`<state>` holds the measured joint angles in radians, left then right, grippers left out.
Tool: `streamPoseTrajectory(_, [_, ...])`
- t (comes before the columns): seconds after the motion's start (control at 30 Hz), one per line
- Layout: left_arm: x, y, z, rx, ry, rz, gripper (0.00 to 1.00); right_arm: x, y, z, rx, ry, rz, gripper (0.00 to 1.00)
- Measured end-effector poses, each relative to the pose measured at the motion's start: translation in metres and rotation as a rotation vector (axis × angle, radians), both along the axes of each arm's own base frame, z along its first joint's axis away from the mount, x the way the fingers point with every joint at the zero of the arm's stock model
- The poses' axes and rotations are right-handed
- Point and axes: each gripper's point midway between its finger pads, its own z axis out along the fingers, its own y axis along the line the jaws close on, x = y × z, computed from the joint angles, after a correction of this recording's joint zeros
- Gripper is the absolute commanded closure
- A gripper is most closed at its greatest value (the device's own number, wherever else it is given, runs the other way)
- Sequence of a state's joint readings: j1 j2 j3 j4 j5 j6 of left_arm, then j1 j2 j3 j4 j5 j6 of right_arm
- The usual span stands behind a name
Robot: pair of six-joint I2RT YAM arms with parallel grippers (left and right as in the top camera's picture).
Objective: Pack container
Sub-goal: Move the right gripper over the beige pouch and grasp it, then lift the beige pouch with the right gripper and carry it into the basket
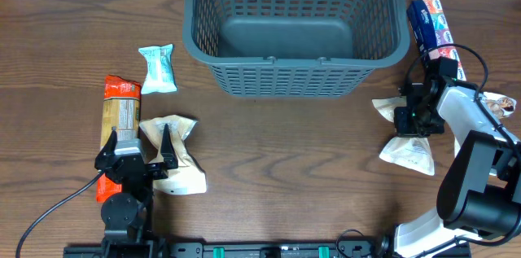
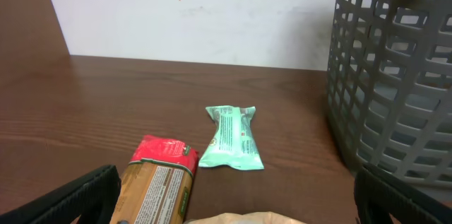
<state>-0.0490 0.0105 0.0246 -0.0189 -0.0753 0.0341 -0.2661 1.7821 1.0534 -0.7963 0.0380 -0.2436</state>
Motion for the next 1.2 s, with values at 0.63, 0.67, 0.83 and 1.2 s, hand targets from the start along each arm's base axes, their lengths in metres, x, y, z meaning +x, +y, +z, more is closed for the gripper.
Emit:
streamPoseTrajectory(0.63, [0.000, 0.001, 0.000, 0.000, 0.000, 0.003, 0.01, 0.035, -0.007, 0.071, -0.008, -0.110, -0.085, 0.99])
streamPoseTrajectory(0.67, [0.000, 0.001, 0.000, 0.000, 0.000, 0.003, 0.02, 0.039, -0.008, 0.081, -0.015, -0.140, -0.087, 0.99])
streamPoseTrajectory(0.83, [0.000, 0.001, 0.000, 0.000, 0.000, 0.003, 0.02, 0.051, -0.011, 0.129, -0.044, -0.291, -0.108, 0.99])
streamPoseTrajectory(1.2, [0.000, 0.001, 0.000, 0.000, 0.000, 0.003, 0.02, 0.056, -0.013, 0.234, -0.084, -0.660, -0.202, 0.99])
